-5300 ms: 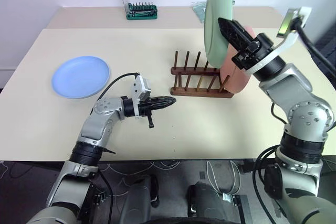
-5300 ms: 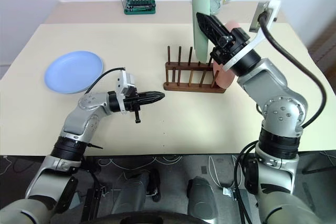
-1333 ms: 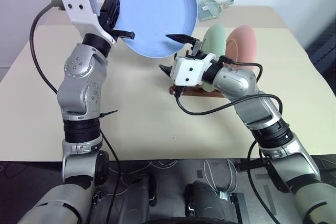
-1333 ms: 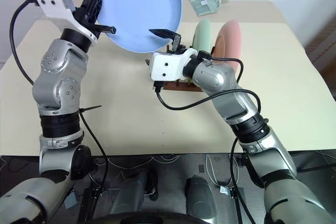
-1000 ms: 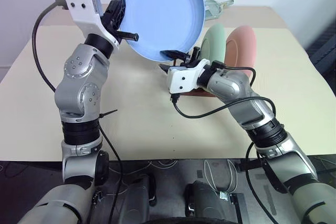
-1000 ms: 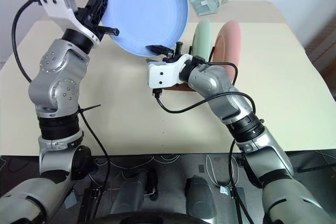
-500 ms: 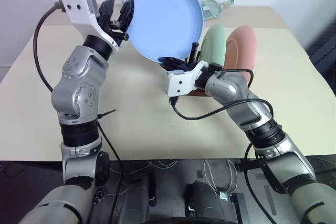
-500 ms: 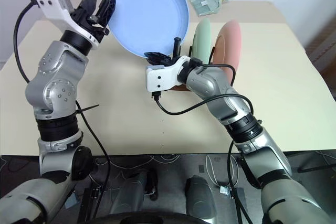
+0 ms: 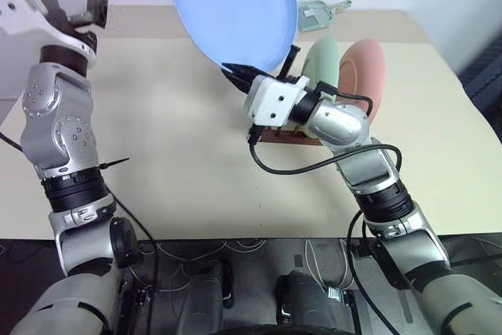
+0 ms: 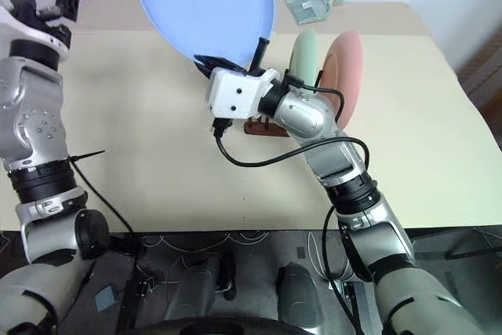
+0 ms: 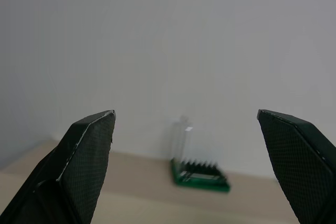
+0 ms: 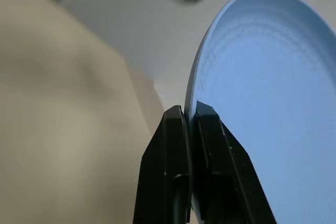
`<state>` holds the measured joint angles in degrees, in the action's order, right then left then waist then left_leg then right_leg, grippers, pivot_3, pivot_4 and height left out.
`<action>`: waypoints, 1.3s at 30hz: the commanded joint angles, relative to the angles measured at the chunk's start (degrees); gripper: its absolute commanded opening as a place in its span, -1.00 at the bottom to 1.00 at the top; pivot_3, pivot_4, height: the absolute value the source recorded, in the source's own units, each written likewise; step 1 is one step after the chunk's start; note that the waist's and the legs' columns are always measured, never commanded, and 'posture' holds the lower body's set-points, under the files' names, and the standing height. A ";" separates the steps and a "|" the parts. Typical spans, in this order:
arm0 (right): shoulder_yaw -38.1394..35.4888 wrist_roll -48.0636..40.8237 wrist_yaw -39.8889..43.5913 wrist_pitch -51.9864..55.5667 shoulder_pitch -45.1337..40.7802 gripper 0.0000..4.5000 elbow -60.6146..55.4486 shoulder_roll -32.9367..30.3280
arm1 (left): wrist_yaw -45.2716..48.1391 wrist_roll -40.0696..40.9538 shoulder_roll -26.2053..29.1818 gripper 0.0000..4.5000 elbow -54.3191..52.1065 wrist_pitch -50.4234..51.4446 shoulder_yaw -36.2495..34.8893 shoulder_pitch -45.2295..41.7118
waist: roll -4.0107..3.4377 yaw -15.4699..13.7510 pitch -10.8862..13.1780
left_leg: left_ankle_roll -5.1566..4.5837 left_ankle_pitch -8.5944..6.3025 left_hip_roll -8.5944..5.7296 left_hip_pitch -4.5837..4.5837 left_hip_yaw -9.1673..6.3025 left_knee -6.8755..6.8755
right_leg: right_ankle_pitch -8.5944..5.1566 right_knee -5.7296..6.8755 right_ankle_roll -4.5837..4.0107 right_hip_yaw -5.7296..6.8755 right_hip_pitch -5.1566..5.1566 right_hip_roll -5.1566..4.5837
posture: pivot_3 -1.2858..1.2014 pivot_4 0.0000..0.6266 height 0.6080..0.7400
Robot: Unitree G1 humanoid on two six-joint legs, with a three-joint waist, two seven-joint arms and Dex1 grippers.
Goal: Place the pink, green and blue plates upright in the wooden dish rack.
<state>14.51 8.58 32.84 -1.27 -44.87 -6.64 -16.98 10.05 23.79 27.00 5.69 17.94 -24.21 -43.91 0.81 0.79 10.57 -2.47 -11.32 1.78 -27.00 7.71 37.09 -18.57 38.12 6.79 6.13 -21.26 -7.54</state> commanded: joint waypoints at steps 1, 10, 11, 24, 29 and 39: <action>-6.82 -16.00 1.27 11.30 -0.02 -1.00 -8.16 4.58 | 12.06 -3.34 4.15 0.98 -2.17 -2.85 7.89 7.07 | -0.03 0.12 0.00 | 0.00 0.00 0.00 0.01 0.01 -0.03 | 0.00 0.00 0.00 0.00 -0.02 0.00 | 0.03 -0.52 0.94; -18.11 -41.41 -4.44 34.39 5.00 -1.00 -14.71 9.62 | 32.85 2.16 7.14 0.98 -14.49 1.14 18.22 23.99 | -0.04 0.29 -0.01 | 0.04 -0.02 0.06 -0.06 0.01 -0.12 | 0.05 0.07 -0.10 0.00 -0.19 0.02 | 0.03 -0.52 0.94; -18.93 -42.58 -5.78 35.60 5.21 -1.00 -14.71 9.98 | 33.84 1.84 7.35 0.98 -15.07 0.87 18.84 24.64 | -0.07 0.33 -0.01 | 0.04 -0.02 0.06 -0.05 0.02 -0.13 | 0.05 0.07 -0.10 -0.01 -0.18 0.01 | 0.03 -0.52 0.94; -22.29 -50.81 -14.28 39.35 7.70 -1.00 -13.58 12.58 | 36.31 1.60 6.60 0.98 -15.44 2.16 20.62 24.71 | -0.09 0.30 -0.02 | 0.03 -0.01 0.05 -0.04 0.03 -0.18 | 0.05 0.06 -0.11 -0.01 -0.20 0.01 | 0.03 -0.52 0.94; -22.75 -51.37 -15.26 39.07 7.83 -1.00 -11.85 12.55 | 36.32 1.80 6.35 0.98 -15.67 2.68 20.67 24.50 | -0.09 0.31 -0.02 | 0.03 -0.01 0.05 -0.04 0.03 -0.18 | 0.05 0.06 -0.11 -0.01 -0.20 0.01 | 0.03 -0.52 0.94; -25.21 -56.68 -18.74 41.26 8.03 -1.00 -8.53 12.53 | 36.45 3.38 6.15 0.98 -18.34 5.24 20.65 24.47 | -0.09 0.28 -0.03 | 0.02 -0.01 0.05 -0.02 0.03 -0.17 | 0.05 0.06 -0.11 -0.02 -0.17 0.00 | 0.03 -0.52 0.94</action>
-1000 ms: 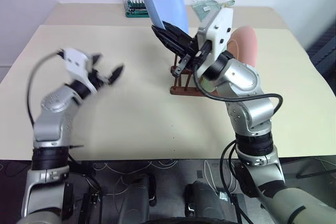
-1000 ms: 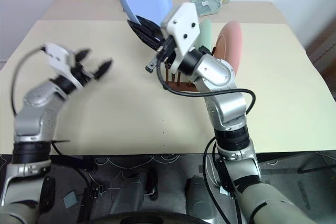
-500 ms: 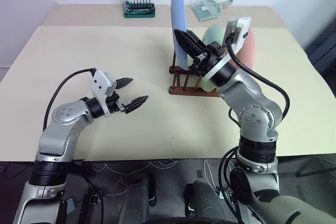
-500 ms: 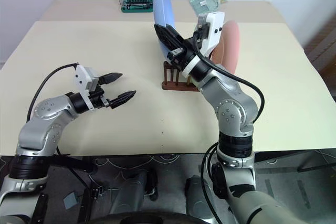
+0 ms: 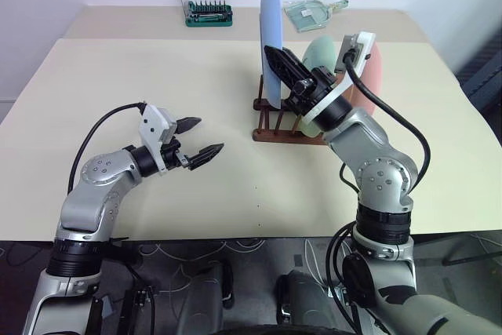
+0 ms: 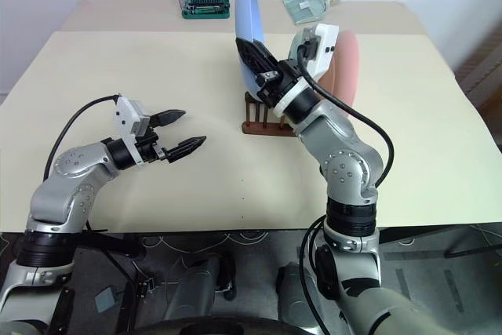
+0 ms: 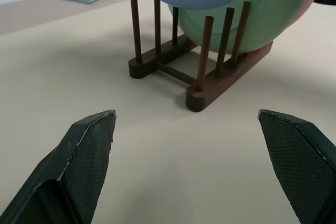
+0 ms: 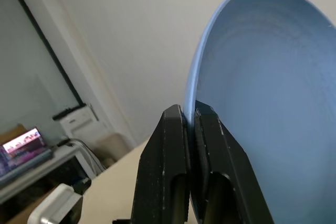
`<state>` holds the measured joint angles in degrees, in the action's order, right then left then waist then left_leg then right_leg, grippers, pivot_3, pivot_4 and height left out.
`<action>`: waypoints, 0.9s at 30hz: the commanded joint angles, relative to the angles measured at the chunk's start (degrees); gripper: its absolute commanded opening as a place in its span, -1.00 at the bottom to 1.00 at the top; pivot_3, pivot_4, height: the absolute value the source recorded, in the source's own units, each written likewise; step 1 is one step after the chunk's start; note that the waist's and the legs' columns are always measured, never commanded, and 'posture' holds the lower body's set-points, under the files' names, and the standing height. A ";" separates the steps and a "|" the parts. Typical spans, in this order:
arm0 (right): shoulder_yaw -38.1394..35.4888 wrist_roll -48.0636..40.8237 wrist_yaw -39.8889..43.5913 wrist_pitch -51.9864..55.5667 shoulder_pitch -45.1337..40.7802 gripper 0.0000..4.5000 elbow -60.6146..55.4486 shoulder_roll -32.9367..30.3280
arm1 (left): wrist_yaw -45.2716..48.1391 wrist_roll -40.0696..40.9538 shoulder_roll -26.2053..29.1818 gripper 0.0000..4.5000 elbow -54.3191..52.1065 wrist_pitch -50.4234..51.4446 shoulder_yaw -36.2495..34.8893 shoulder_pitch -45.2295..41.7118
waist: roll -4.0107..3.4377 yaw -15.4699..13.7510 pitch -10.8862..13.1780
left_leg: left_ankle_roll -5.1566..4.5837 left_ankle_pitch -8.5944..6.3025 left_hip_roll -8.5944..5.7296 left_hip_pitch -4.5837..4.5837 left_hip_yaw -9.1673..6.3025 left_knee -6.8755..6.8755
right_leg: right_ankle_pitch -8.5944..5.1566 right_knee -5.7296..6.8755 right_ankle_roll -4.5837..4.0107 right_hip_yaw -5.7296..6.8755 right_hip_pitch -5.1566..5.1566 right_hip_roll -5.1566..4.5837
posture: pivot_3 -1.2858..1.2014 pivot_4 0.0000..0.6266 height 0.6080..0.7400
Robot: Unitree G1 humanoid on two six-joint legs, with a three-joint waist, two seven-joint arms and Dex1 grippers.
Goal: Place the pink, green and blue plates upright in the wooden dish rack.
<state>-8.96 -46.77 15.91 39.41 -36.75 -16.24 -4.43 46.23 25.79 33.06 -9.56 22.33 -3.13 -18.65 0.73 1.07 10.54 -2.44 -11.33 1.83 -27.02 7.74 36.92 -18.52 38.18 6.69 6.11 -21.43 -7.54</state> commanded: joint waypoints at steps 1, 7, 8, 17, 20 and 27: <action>-1.72 -1.57 -1.96 0.62 -0.13 -1.00 1.20 -0.15 | 0.11 1.40 0.08 0.98 -3.36 1.25 -0.41 -0.97 | -0.01 0.00 -0.01 | 0.00 0.00 0.00 0.01 0.00 0.00 | 0.00 0.00 0.00 0.00 0.01 0.00 | 0.03 -0.52 0.94; -1.04 -2.47 -1.89 0.41 -0.20 -1.00 0.95 -0.70 | -1.00 1.60 -0.10 0.98 -5.24 3.52 -0.15 -1.80 | -0.01 -0.01 -0.01 | 0.00 0.00 0.00 0.02 0.00 0.00 | 0.00 0.00 0.00 0.00 0.02 0.00 | 0.03 -0.52 0.94; -1.16 -2.66 -2.03 0.22 -0.32 -1.00 0.95 -0.54 | -1.19 1.69 -0.09 0.98 -5.63 3.92 -0.13 -1.93 | -0.01 -0.02 -0.01 | 0.00 0.00 0.00 0.02 0.00 0.00 | 0.00 0.00 0.00 0.00 0.02 -0.01 | 0.03 -0.52 0.94; -1.38 -3.37 -2.17 -1.38 -0.97 -1.00 0.72 -0.59 | -1.85 1.89 -0.20 0.98 -7.04 5.79 -0.13 -2.42 | -0.01 -0.02 -0.01 | 0.00 0.00 0.00 0.02 0.00 0.00 | 0.00 0.00 0.00 0.00 0.01 0.00 | 0.03 -0.52 0.94; -1.27 -3.43 -2.01 -1.72 -1.03 -1.00 0.55 -0.73 | -1.81 1.88 -0.22 0.98 -7.04 5.89 -0.20 -2.39 | -0.01 -0.02 -0.01 | 0.00 0.00 0.00 0.02 0.00 0.00 | 0.00 0.00 0.00 0.00 0.01 0.00 | 0.03 -0.52 0.94; -1.16 -3.80 -1.62 -1.97 -1.12 -1.00 0.12 -0.86 | -1.89 1.94 -0.23 0.98 -7.28 5.95 -0.28 -2.25 | -0.01 -0.02 -0.01 | 0.00 0.00 0.00 0.02 0.00 0.00 | 0.00 0.00 0.00 -0.01 0.00 0.00 | 0.03 -0.52 0.94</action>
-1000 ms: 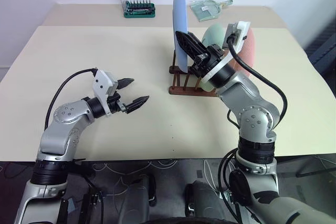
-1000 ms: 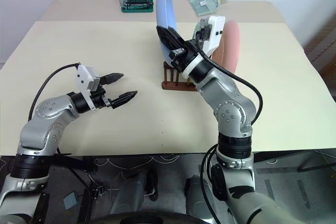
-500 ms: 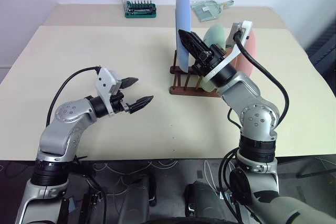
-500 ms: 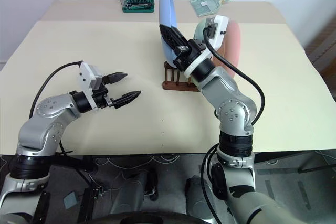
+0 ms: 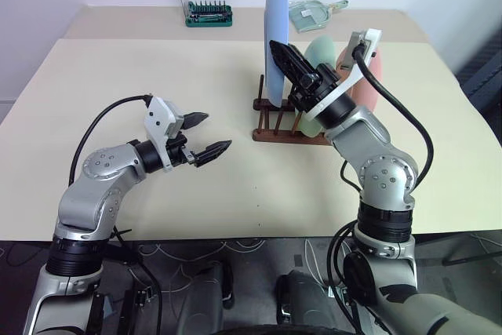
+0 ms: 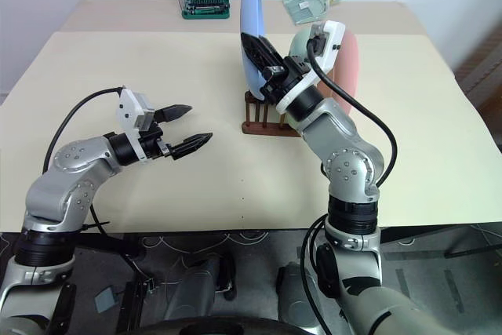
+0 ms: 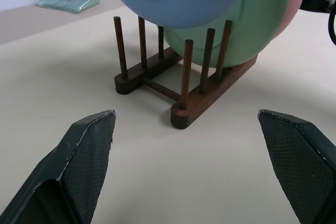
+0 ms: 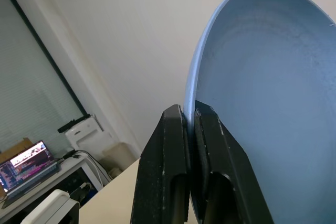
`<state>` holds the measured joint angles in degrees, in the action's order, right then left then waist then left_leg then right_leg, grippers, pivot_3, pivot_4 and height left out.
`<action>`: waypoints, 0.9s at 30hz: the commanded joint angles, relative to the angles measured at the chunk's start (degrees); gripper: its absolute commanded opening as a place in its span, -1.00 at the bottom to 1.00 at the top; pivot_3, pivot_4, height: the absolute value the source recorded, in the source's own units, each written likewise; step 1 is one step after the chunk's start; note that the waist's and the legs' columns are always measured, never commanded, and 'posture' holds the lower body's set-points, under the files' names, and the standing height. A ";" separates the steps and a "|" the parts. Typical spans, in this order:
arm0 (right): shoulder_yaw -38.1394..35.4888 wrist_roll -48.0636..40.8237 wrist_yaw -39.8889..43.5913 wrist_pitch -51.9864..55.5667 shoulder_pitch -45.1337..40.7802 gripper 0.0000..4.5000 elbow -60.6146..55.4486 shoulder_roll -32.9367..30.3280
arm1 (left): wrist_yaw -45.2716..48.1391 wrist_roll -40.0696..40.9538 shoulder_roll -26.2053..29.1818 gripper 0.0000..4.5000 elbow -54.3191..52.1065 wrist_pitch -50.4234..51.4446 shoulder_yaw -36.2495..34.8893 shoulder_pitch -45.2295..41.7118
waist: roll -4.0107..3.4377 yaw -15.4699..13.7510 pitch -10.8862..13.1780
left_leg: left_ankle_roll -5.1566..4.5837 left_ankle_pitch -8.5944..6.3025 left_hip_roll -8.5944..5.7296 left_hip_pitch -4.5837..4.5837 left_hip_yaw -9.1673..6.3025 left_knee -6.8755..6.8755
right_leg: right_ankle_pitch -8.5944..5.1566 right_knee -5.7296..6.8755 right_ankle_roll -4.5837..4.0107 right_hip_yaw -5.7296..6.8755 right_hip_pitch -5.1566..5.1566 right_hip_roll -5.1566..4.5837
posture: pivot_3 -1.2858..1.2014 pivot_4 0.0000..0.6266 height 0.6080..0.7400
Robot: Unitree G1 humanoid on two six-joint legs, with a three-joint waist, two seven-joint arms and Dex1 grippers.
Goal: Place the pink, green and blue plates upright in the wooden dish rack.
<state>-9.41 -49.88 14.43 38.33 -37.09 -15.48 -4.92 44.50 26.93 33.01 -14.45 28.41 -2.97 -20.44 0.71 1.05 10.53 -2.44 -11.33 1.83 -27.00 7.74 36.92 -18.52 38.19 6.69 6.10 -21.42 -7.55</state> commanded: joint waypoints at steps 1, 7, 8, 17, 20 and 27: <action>-0.73 -0.80 -0.05 -0.93 -0.82 -1.00 -0.68 -0.34 | -0.19 0.76 -0.18 0.98 -2.42 -0.15 -0.44 -0.47 | 0.00 -0.01 0.00 | 0.00 0.00 0.00 0.00 0.00 0.00 | 0.00 0.00 0.00 0.00 0.00 0.00 | 0.03 -0.52 0.94; -0.65 -1.09 0.15 -1.18 -0.82 -1.00 -0.97 -0.34 | 0.40 0.36 -0.22 0.98 -1.33 -1.36 -0.51 -0.12 | 0.00 0.00 0.00 | 0.00 0.00 0.00 -0.01 0.00 0.00 | 0.00 0.00 0.00 0.00 0.00 0.00 | 0.03 -0.52 0.94; -0.60 -1.03 0.15 -1.20 -0.86 -1.00 -1.04 -0.42 | 0.50 0.32 -0.23 0.98 -1.14 -1.50 -0.51 -0.10 | 0.00 0.00 0.00 | 0.00 0.00 0.00 -0.01 0.00 0.00 | 0.00 0.00 0.00 0.00 -0.01 0.00 | 0.03 -0.52 0.94; -0.75 -1.44 0.15 -1.75 -1.36 -1.00 -1.58 -0.52 | 3.03 -0.66 0.00 0.98 3.28 -5.69 -0.87 0.67 | 0.00 0.02 0.00 | 0.00 0.00 0.00 -0.01 0.00 -0.01 | 0.00 0.00 0.00 0.00 -0.02 0.00 | 0.03 -0.52 0.94; -0.68 -1.46 0.13 -1.93 -1.38 -1.00 -1.63 -0.63 | 3.70 -0.91 -0.01 0.98 4.39 -7.10 -0.91 1.08 | -0.01 0.00 0.00 | 0.00 0.00 0.00 -0.02 0.00 -0.01 | 0.00 0.00 0.00 0.00 -0.03 0.00 | 0.03 -0.52 0.94; -0.75 -2.35 0.13 -2.16 -1.84 -1.00 -2.41 -0.88 | 4.73 -1.34 -0.07 0.98 6.04 -9.40 -1.05 1.82 | -0.02 0.01 0.01 | 0.00 0.00 0.00 -0.03 0.00 -0.03 | 0.00 -0.01 0.00 0.00 -0.05 -0.01 | 0.03 -0.52 0.94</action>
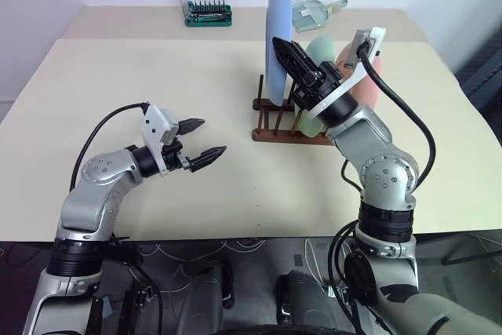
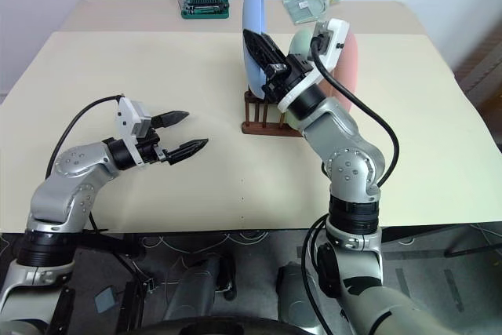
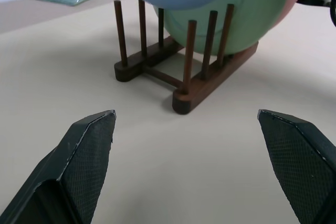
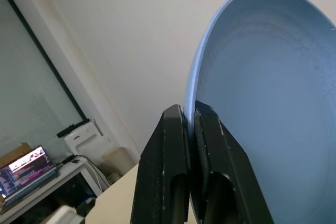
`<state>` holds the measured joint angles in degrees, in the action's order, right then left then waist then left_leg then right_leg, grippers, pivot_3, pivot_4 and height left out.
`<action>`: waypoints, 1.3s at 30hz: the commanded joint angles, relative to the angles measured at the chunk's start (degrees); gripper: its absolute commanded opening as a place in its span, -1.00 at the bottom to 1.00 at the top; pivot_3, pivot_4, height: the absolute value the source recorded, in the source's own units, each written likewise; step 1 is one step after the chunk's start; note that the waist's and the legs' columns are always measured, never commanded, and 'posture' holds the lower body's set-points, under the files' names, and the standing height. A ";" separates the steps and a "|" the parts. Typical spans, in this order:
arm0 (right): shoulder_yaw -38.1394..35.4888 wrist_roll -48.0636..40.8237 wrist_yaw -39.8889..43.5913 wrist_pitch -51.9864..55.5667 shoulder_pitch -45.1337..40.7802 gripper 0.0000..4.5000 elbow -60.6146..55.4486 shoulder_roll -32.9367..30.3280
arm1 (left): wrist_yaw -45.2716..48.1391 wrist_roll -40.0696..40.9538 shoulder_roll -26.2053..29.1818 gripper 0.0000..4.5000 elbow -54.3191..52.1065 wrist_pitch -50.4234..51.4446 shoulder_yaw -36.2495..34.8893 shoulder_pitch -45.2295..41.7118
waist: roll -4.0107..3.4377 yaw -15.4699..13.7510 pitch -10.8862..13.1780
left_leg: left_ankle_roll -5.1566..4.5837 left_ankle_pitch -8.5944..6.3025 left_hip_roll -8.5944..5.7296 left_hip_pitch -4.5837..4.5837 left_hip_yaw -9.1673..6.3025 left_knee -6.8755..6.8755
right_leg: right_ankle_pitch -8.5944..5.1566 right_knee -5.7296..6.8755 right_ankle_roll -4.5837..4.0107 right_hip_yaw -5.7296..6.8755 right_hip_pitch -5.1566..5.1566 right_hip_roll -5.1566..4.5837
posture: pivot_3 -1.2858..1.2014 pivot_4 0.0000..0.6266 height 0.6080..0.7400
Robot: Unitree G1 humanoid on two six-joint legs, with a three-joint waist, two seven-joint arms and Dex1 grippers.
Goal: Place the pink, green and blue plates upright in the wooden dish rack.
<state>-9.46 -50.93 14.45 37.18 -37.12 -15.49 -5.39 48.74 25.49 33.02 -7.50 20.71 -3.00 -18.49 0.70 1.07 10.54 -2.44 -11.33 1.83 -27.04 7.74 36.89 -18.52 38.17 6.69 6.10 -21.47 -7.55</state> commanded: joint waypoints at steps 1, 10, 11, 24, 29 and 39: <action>-0.65 -1.27 0.12 -1.03 -1.80 -1.00 -2.44 -0.47 | 0.45 0.13 -0.08 0.98 -0.96 -1.72 -0.99 -0.14 | 0.00 -0.01 0.00 | 0.00 0.00 0.00 0.00 0.00 0.00 | 0.00 -0.01 0.00 0.00 0.00 0.00 | 0.03 -0.52 0.94; -0.59 -1.16 0.08 -0.81 -1.91 -1.00 -2.19 -1.42 | -0.97 0.51 -0.18 0.98 -3.13 0.14 -0.59 -0.60 | -0.01 0.00 0.01 | 0.00 0.00 0.00 -0.01 0.00 -0.01 | 0.00 -0.01 0.00 0.00 -0.01 -0.01 | 0.03 -0.52 0.94; -0.59 -1.28 0.05 -0.77 -1.77 -1.00 -2.16 -1.36 | -1.04 0.53 -0.18 0.98 -3.24 0.27 -0.59 -0.63 | -0.01 -0.01 0.01 | 0.00 0.00 0.00 -0.01 0.00 -0.01 | 0.00 -0.01 0.00 0.00 -0.01 -0.01 | 0.03 -0.52 0.94; -0.24 -1.95 -0.21 -0.11 1.32 -1.00 0.92 -0.15 | -2.84 1.15 -0.19 0.98 -6.42 3.77 -0.38 -1.64 | -0.02 0.00 0.01 | 0.00 0.00 0.00 -0.01 0.00 -0.01 | 0.00 -0.01 0.00 0.00 0.00 -0.01 | 0.03 -0.52 0.94; -0.48 -2.14 -1.21 0.50 1.87 -1.00 2.22 0.01 | -3.20 1.18 -0.20 0.98 -6.97 4.68 -0.39 -1.99 | -0.02 -0.01 0.01 | 0.00 0.00 0.00 -0.01 0.00 -0.01 | 0.00 -0.01 0.00 0.00 0.00 0.00 | 0.03 -0.52 0.94; 0.21 -0.79 -1.90 0.64 1.59 0.51 1.75 -0.46 | -3.16 1.08 -0.39 1.00 -6.95 4.92 -0.44 -2.08 | -0.03 0.00 0.02 | 0.00 0.00 0.00 -0.01 0.00 -0.02 | 0.00 -0.02 0.00 0.00 0.00 0.00 | 0.03 -0.52 0.94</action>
<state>-9.26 -51.92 12.43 38.46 -34.71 -11.92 -5.64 45.70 25.74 32.94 -12.37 25.89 -2.98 -19.98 0.67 1.07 10.56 -2.44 -11.33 1.83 -27.05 7.74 36.88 -18.52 38.16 6.69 6.10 -21.47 -7.56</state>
